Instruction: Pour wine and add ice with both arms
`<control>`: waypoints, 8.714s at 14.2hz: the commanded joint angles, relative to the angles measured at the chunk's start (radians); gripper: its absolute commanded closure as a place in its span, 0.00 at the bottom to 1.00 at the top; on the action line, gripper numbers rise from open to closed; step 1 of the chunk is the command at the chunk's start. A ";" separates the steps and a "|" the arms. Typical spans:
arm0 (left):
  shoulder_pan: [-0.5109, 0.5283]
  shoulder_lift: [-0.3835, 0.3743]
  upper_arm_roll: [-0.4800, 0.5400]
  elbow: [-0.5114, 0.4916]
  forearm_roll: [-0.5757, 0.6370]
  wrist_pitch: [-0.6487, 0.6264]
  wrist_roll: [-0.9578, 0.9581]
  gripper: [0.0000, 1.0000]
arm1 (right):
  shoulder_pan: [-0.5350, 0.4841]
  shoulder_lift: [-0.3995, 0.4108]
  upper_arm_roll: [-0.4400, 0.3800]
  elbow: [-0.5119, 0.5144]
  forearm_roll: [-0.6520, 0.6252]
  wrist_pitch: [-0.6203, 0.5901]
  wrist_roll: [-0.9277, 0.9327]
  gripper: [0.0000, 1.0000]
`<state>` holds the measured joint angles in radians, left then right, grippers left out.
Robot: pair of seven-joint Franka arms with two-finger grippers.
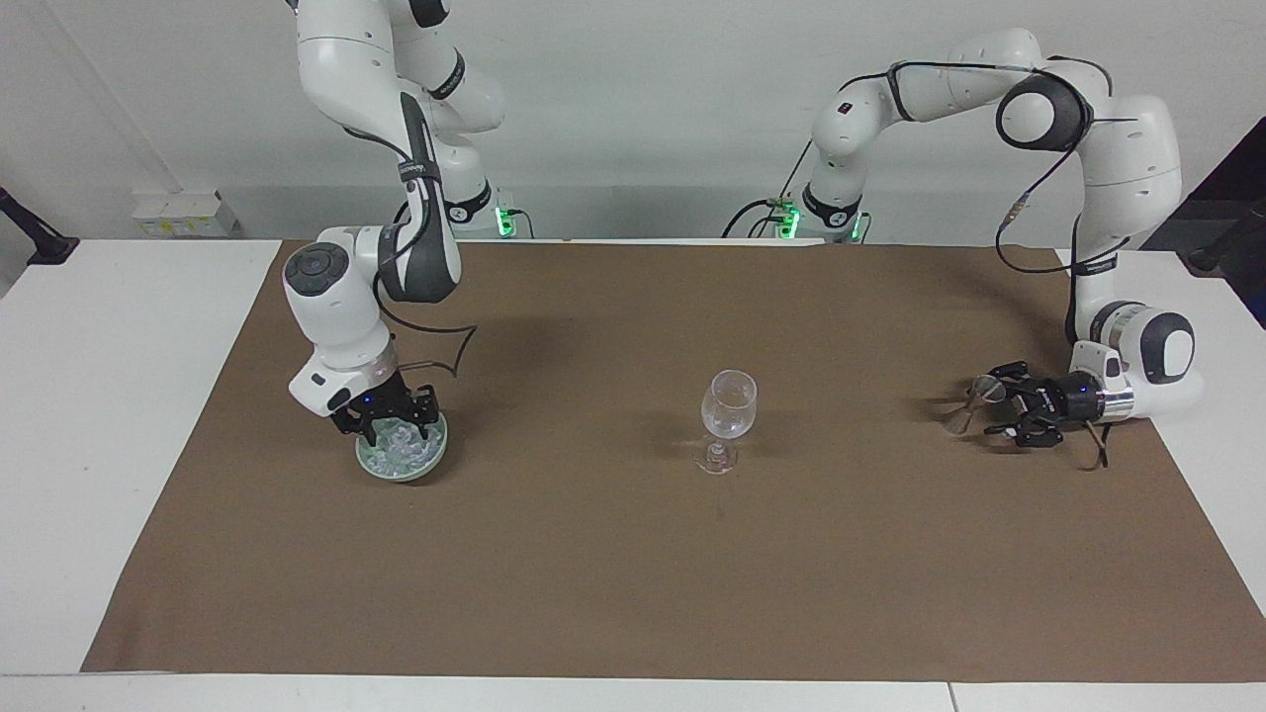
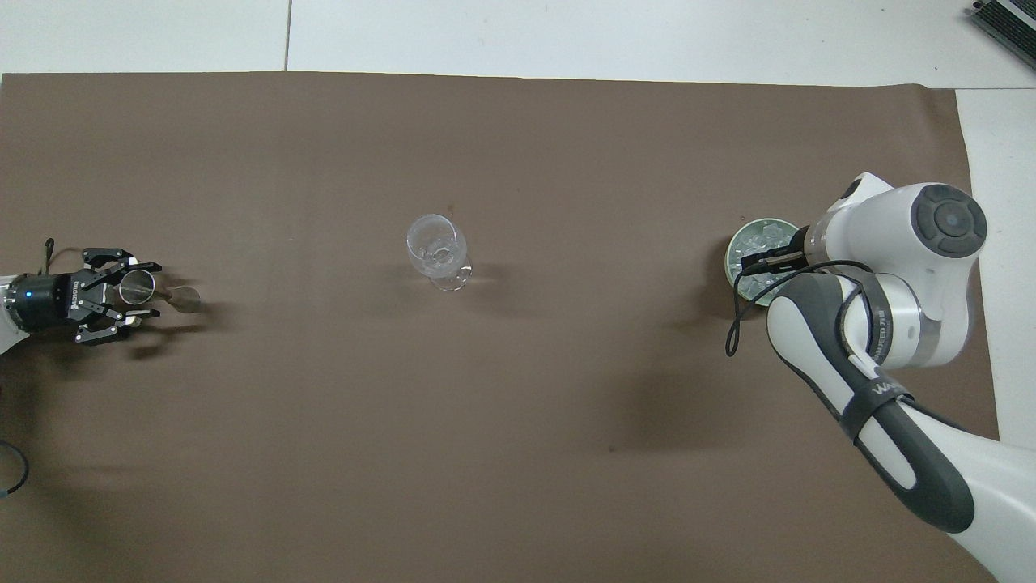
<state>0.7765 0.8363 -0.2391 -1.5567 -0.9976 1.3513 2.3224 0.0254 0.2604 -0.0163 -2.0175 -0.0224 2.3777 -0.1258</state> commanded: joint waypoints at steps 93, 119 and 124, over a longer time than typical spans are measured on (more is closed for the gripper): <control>-0.743 -0.835 0.144 -0.029 1.033 0.278 -2.313 0.00 | 0.050 0.293 0.748 0.571 -0.312 -0.048 1.267 0.56; -0.755 -0.830 0.143 -0.029 1.036 0.339 -2.316 0.00 | 0.030 -0.168 0.147 0.514 -0.079 -0.604 0.619 0.00; -0.754 -0.830 0.143 -0.029 1.044 0.339 -2.316 0.00 | 0.028 -0.240 0.024 0.513 -0.033 -0.771 0.393 0.00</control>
<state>0.0318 -0.0042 -0.1020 -1.6032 0.0177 1.6863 0.0076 0.0579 0.0606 0.0349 -1.4628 -0.0840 1.6262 0.3379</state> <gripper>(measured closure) 0.000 0.000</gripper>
